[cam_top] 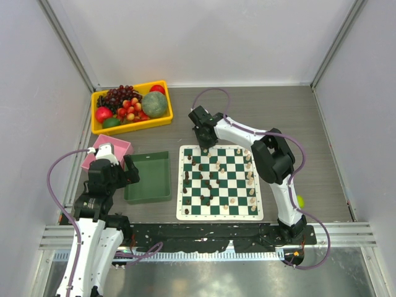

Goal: Set up the chess pieces on the board

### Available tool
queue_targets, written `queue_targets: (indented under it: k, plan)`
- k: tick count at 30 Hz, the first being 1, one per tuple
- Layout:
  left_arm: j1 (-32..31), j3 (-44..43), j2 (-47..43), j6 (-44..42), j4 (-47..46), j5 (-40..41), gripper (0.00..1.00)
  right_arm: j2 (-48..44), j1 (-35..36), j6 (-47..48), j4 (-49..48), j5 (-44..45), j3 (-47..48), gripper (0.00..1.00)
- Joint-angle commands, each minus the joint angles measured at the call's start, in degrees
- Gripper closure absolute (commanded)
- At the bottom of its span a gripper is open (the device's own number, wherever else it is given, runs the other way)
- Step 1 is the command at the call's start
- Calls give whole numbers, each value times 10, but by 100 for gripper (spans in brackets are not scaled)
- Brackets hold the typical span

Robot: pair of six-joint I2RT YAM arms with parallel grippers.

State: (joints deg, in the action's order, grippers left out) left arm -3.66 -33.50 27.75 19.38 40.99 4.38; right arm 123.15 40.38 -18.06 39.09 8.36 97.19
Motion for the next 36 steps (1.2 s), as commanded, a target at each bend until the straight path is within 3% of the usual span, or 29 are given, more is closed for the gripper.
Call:
queue_targets:
  k: [1, 6, 15, 22, 36]
  plan:
    - [1, -19, 0, 0, -14, -9, 1, -38, 3, 5, 3, 13, 6, 84]
    - [1, -18, 1, 0, -14, -9, 1, -125, -2, -1, -16, 35, -43, 84]
    - [1, -18, 2, 0, -15, -12, 1, -265, -68, -29, -80, 24, -243, 83]
    - [1, -17, 5, 0, -14, -12, 1, -287, -96, -40, -103, 13, -328, 83]
    - [1, -19, 10, 0, -14, -14, 1, -285, -128, -35, -123, 18, -358, 83]
